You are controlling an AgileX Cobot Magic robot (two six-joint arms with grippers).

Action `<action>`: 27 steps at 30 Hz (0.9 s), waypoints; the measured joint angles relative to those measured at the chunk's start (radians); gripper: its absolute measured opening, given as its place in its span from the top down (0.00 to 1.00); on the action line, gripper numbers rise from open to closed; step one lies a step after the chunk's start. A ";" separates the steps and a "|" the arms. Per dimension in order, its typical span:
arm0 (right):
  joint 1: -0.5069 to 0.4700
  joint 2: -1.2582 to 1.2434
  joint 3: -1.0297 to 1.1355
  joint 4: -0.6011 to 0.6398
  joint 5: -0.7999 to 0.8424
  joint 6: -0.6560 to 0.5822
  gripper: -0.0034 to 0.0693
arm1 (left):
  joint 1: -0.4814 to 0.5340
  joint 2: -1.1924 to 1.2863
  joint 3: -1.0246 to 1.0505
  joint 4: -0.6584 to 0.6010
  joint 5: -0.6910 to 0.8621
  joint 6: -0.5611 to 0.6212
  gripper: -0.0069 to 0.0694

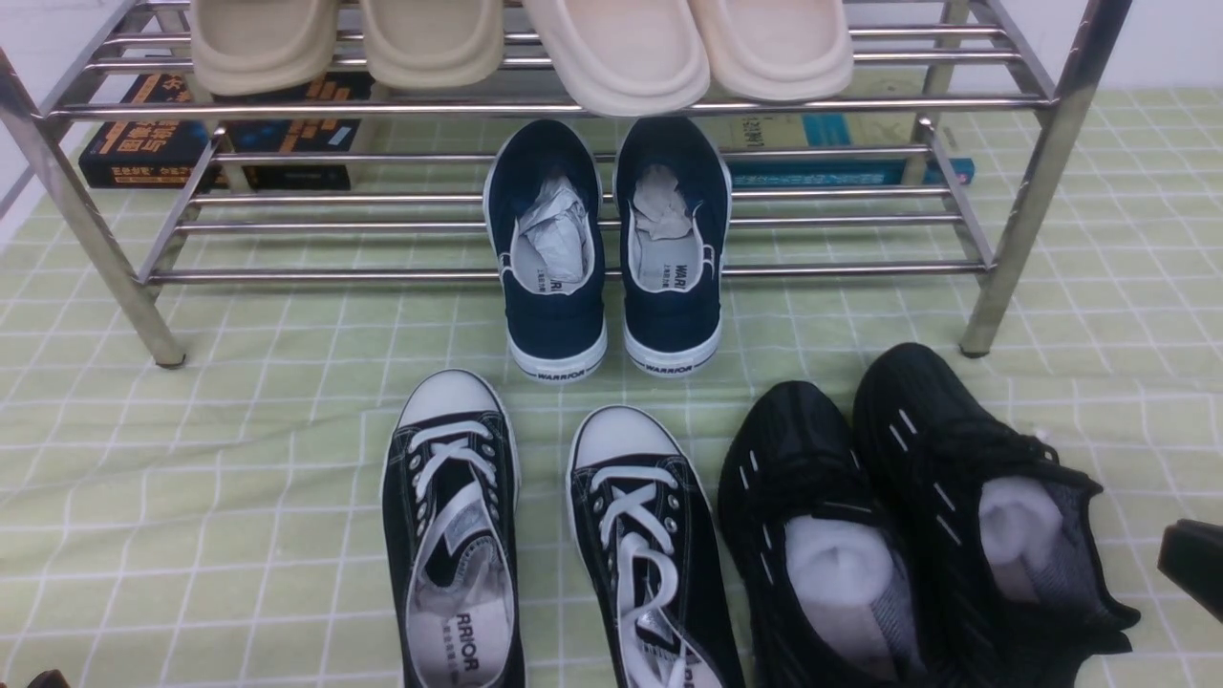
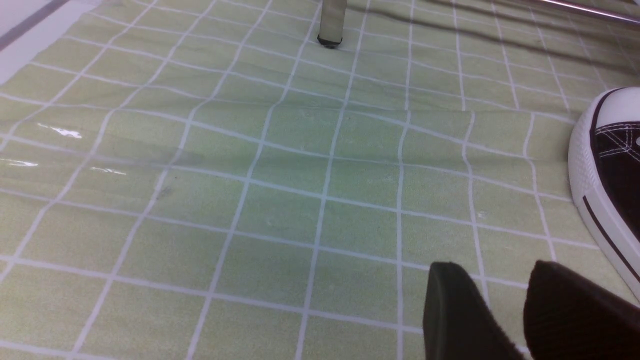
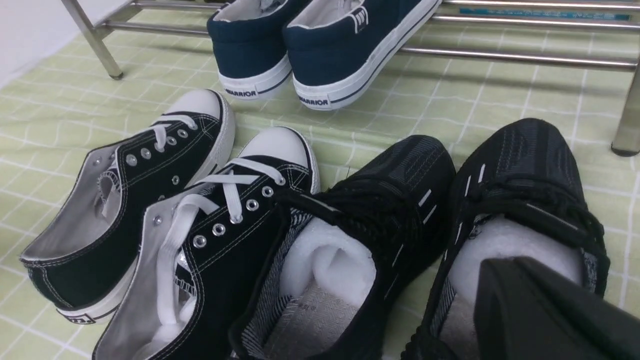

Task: Take the shoes off the shelf with your hand from the green coffee tablecloth.

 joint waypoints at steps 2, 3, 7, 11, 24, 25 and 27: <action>0.000 0.000 0.001 0.000 0.000 0.001 0.95 | 0.000 0.000 0.000 0.000 0.000 0.000 0.59; 0.000 -0.002 0.002 0.000 0.000 0.001 0.95 | 0.000 0.000 0.000 0.000 0.000 0.000 0.59; 0.000 -0.034 0.022 -0.001 -0.005 0.001 0.95 | 0.000 0.000 0.000 0.000 0.000 0.000 0.59; -0.050 -0.138 0.078 -0.004 -0.012 0.000 0.94 | 0.000 0.000 0.000 0.000 0.000 0.000 0.59; -0.453 -0.417 0.336 -0.011 0.050 -0.001 0.92 | 0.000 0.000 0.000 0.000 0.000 0.000 0.59; -0.466 -0.426 0.336 -0.014 0.052 -0.001 0.92 | 0.000 0.000 0.000 0.000 0.000 0.000 0.59; -0.504 -0.440 0.335 -0.021 0.068 -0.003 0.91 | 0.000 0.000 0.000 0.001 0.000 0.000 0.59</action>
